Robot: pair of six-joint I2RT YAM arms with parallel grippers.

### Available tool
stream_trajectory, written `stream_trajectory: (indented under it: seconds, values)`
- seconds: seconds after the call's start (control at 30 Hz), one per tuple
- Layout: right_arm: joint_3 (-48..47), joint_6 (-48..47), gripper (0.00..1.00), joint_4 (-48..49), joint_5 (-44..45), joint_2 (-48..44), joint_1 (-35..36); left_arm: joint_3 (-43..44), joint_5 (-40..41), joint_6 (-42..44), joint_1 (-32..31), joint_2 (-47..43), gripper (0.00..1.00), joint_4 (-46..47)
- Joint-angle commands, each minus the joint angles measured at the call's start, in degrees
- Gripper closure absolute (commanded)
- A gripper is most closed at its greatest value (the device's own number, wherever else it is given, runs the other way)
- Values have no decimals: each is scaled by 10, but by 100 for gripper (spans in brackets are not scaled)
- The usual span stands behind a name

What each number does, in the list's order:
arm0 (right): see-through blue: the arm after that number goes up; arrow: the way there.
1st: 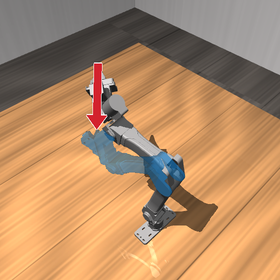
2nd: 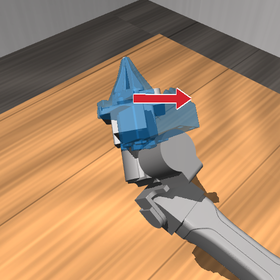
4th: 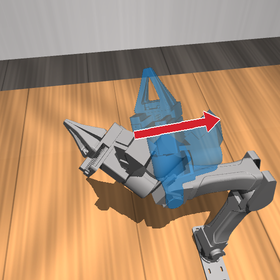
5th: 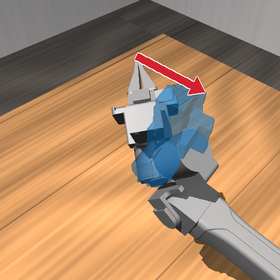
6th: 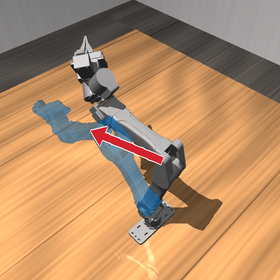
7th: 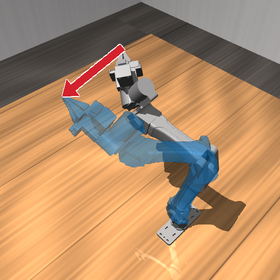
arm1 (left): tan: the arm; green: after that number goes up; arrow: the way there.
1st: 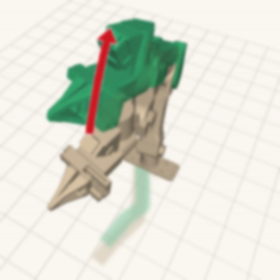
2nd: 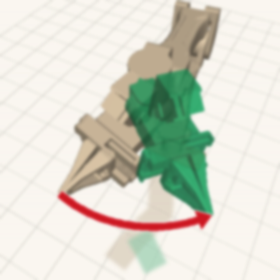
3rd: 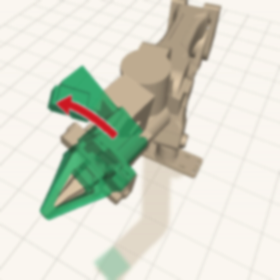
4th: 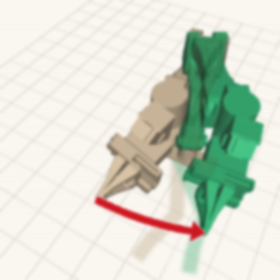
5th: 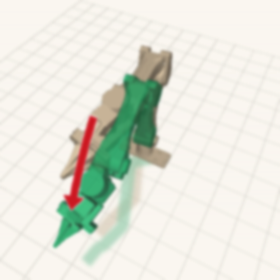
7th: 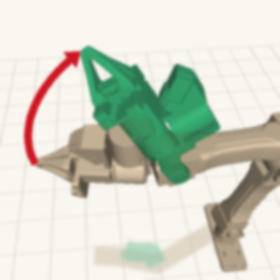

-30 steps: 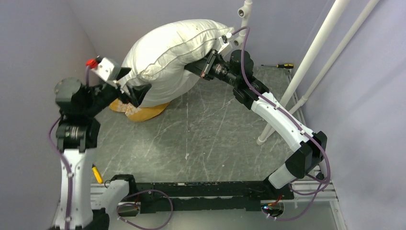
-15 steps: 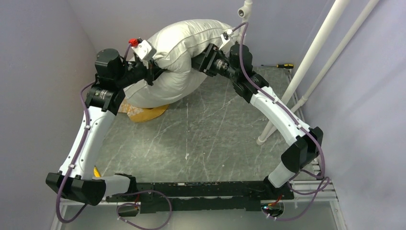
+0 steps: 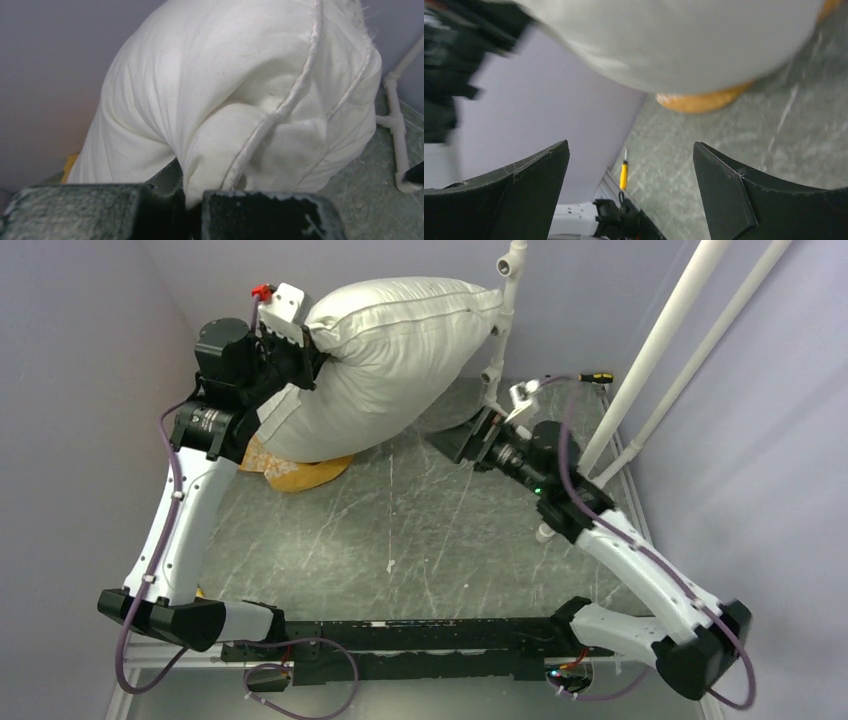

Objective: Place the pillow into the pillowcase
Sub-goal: Stuff the pillow into the pillowcase.

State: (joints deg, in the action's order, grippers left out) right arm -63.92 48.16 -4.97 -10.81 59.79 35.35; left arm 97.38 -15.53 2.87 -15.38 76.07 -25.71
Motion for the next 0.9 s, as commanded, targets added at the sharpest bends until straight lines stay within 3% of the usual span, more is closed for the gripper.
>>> stream_trajectory:
  seconds: [0.0,0.13,0.4,0.67,0.87]
  values:
    - [145,115,4,145,-57,62,2,57,111,-6,25,7,100,-1]
    - [170,140,7,242,-69,161,28,34,152,-18,34,-22,100,20]
    - [54,217,7,398,-86,425,74,37,148,-25,38,-58,100,-16]
    - [-2,362,16,565,-29,628,93,90,140,-4,39,-70,100,-68]
    - [-49,444,23,622,28,748,97,98,116,-22,39,-84,100,-79]
